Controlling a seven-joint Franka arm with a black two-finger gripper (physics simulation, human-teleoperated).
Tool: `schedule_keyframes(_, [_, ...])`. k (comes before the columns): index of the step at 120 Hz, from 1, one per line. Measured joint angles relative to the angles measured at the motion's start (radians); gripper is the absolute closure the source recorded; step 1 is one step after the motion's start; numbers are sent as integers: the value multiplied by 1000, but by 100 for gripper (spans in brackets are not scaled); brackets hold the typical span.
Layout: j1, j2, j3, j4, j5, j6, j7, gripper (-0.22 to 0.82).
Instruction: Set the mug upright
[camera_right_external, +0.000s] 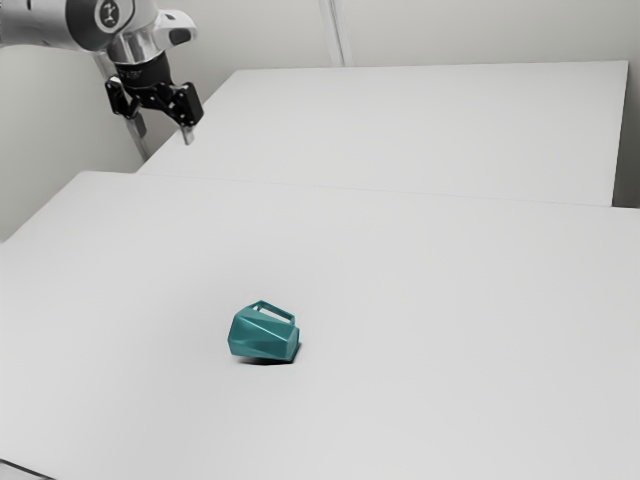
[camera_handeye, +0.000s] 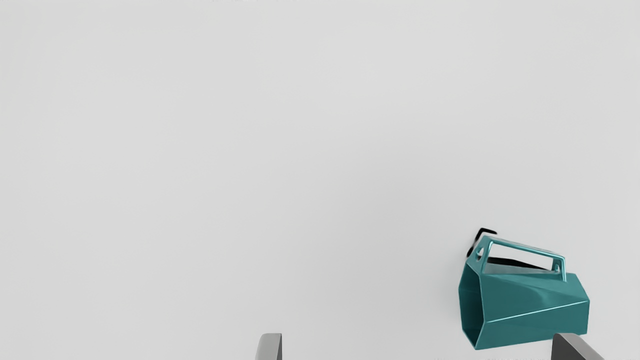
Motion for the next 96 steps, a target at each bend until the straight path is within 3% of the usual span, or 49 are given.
schedule_keyframes(24, [-21, -21, 35, -39, -51, 25, -10, 2])
schedule_keyframes(69, [11, -306, 139, -588, -376, 332, -41, 2])
schedule_keyframes(96, [3, -370, 185, -804, -599, 477, 1, 2])
